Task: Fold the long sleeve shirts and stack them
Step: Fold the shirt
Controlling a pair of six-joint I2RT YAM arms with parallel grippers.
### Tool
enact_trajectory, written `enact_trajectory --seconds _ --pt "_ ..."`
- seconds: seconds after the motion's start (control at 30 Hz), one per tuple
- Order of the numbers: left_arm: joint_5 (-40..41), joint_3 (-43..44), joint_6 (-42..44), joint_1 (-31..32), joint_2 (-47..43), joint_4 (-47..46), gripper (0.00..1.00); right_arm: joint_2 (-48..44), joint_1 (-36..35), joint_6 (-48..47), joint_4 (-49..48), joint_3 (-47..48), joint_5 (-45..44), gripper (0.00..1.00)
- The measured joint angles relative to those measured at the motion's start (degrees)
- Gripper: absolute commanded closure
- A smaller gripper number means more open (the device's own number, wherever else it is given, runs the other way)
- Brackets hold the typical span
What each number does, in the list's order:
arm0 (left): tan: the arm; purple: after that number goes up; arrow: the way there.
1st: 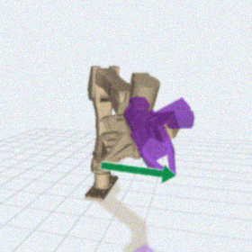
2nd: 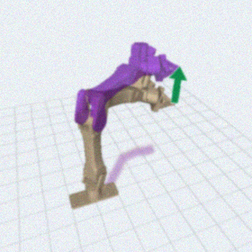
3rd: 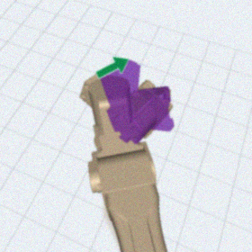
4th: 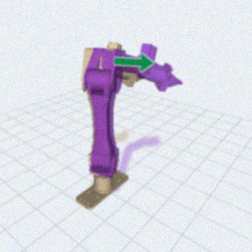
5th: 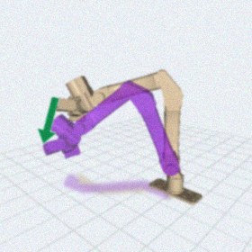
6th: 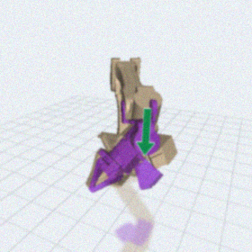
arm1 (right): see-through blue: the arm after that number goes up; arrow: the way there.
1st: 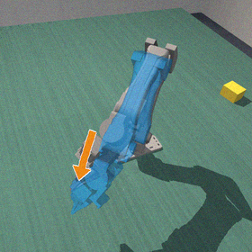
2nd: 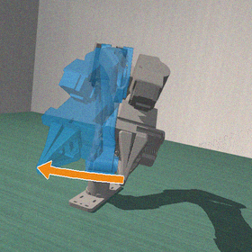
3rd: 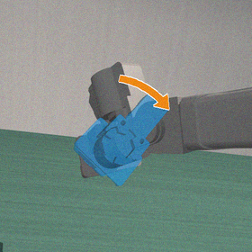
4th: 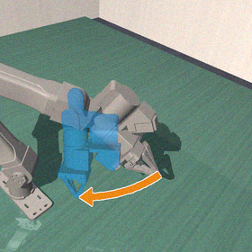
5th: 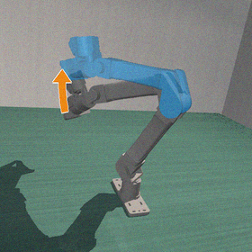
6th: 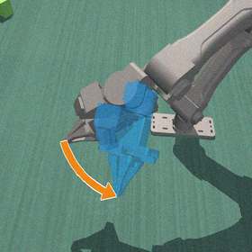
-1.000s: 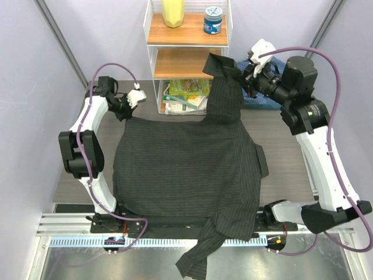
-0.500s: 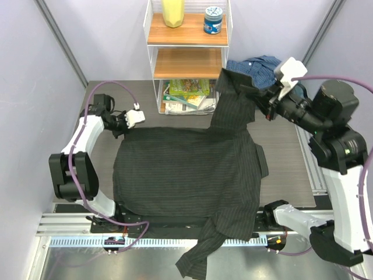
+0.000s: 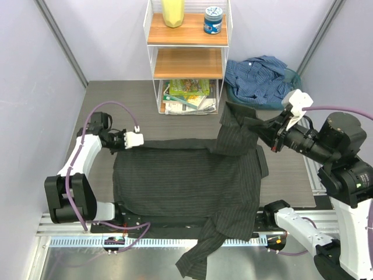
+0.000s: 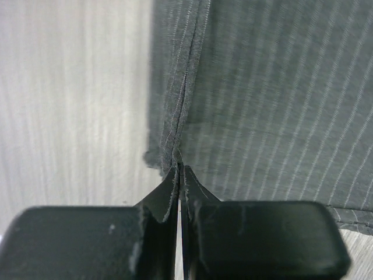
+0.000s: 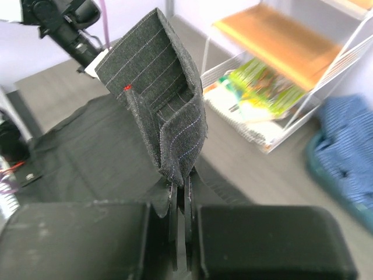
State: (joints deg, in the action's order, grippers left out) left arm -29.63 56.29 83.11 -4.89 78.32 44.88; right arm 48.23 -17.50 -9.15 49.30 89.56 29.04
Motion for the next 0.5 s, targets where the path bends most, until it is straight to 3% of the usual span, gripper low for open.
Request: enact_trajectory --seconds 0.5 --pt "4.5 -9.7 9.2 -0.2 -0.6 -2.2 1.0 -1.3 0.0 9.0 0.2 -11.7 7.6 0.99"
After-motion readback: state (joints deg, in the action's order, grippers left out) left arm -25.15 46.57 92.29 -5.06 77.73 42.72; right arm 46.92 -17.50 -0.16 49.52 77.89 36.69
